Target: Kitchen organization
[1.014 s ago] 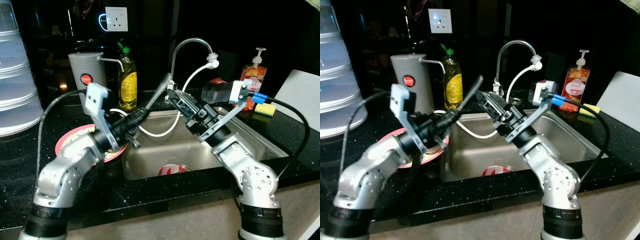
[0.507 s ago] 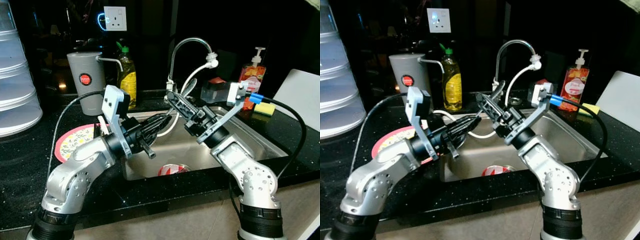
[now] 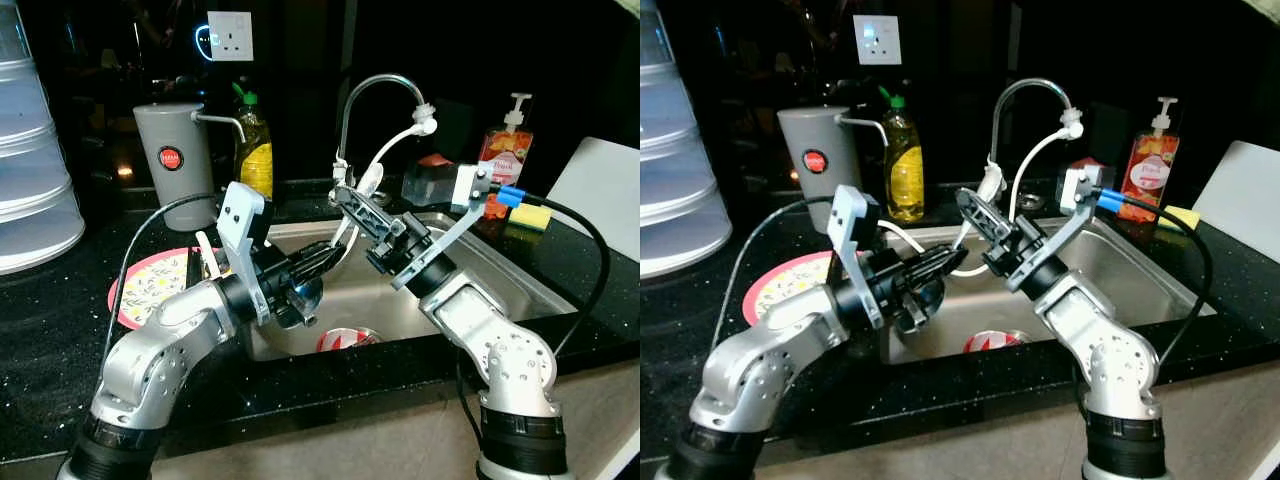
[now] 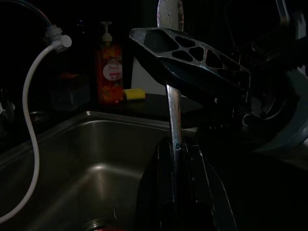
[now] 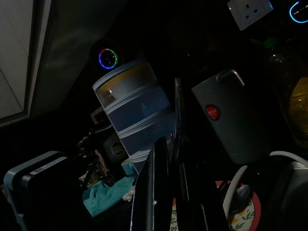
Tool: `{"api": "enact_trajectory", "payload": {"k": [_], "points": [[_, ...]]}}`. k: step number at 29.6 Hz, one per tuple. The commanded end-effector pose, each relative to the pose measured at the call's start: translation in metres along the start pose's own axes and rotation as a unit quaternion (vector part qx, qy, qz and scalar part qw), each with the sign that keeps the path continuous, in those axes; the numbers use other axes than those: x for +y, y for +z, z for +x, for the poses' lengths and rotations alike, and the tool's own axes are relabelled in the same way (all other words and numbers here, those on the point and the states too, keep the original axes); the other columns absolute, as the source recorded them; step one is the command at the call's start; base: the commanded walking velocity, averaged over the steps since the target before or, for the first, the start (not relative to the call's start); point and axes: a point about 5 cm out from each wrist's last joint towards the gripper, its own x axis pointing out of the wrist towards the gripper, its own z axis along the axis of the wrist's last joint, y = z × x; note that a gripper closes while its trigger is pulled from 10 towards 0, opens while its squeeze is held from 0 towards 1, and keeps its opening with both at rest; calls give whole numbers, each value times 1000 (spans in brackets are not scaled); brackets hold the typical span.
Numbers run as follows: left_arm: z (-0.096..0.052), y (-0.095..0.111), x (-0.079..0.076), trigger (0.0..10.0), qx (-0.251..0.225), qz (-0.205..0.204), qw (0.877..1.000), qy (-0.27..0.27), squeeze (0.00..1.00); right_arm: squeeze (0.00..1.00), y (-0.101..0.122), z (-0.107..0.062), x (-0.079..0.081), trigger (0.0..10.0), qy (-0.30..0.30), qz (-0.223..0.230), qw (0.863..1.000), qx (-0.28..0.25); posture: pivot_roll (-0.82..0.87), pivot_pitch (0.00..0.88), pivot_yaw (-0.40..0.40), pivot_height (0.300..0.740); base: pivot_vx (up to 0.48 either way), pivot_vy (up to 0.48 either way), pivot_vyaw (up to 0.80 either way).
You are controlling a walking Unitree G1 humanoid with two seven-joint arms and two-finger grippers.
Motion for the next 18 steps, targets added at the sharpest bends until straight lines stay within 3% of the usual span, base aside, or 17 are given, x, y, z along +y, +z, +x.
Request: {"api": "enact_trajectory", "payload": {"k": [1,4,6,8,9,10,11,12,14,15,18], "points": [[-5,6,10,10000,-13,10,999,37,0,0,12,-8,-13,0,-44,-18,999,-20,-97,4,-46,740,0,0,0],[-5,6,11,10000,-13,10,999,41,0,0,12,-8,-13,0,-44,-18,999,-21,-97,4,-46,740,0,0,0],[-4,8,17,10000,-21,16,997,78,0,0,12,-8,-14,0,-49,-22,998,-19,-92,0,-47,740,0,0,0],[-4,11,28,10000,-61,-32,989,132,0,0,11,-9,-21,0,-72,-32,997,-14,-88,0,-47,740,0,0,0],[-5,10,33,10000,-71,-51,984,155,137,0,10,-10,-23,0,-79,-35,996,-14,-88,0,-47,740,0,0,0],[-5,10,33,10000,-71,-51,984,155,137,0,10,-10,-23,0,-79,-35,996,-14,-88,0,-47,740,0,0,0],[-6,9,39,10000,-80,-62,979,176,1000,0,10,-10,-26,2549,-90,-41,995,-11,-85,3,-48,740,0,0,0],[-9,9,45,10000,-84,-71,973,203,1000,0,8,-9,-31,10000,-109,-58,992,-6,-87,5,-48,740,0,0,0],[-10,9,49,10000,-87,-76,969,220,1000,0,7,-9,-34,10000,-123,-71,990,-2,-87,5,-48,740,0,0,0],[-14,15,49,10000,-105,-85,966,219,0,0,2,-8,-47,10000,-168,-113,979,11,-92,8,-41,740,0,0,0],[-19,23,51,10000,-127,-96,962,220,0,0,-2,-8,-61,10000,-205,-128,970,15,-90,10,-40,740,0,0,0]]}}
